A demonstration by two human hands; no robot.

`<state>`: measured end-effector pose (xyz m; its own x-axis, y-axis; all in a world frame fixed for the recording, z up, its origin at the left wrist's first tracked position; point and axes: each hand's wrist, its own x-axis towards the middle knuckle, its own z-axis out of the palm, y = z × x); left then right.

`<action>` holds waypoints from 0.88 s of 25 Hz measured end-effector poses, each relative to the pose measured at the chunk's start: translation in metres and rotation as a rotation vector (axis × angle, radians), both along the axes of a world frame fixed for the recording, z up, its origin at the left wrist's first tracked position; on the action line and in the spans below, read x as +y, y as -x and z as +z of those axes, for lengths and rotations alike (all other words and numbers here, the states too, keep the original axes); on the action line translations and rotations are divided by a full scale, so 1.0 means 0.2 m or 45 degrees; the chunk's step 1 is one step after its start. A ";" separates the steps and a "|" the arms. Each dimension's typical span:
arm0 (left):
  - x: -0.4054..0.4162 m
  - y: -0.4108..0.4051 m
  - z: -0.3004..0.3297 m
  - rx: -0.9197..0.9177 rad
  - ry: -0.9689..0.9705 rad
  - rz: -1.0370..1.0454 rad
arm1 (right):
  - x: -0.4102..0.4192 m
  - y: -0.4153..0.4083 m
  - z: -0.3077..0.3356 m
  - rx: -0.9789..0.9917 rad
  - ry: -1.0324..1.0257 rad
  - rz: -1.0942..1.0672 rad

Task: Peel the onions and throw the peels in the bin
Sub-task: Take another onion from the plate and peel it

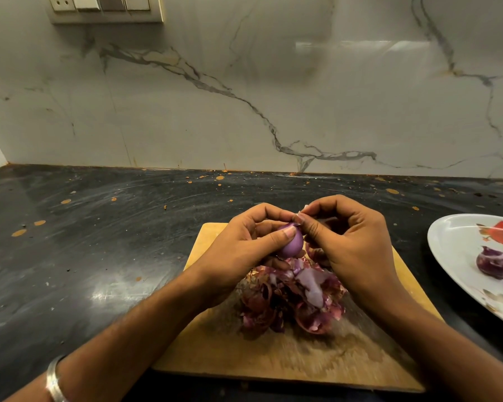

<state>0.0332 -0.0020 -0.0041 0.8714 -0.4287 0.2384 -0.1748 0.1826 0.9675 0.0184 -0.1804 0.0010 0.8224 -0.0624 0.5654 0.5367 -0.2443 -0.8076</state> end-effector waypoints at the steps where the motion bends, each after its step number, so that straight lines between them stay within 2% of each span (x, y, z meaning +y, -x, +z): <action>1: 0.00 0.00 0.00 0.002 0.000 0.005 | 0.00 0.00 0.00 0.007 -0.003 0.014; 6: 0.01 0.00 0.01 -0.010 -0.002 0.009 | 0.01 0.01 0.02 -0.077 0.183 0.054; 14: 0.00 0.02 0.02 -0.112 -0.059 0.123 | 0.03 -0.02 0.00 -0.100 0.331 0.121; 22: -0.03 0.04 0.02 0.025 0.025 0.134 | 0.07 0.00 -0.02 -0.234 0.497 0.044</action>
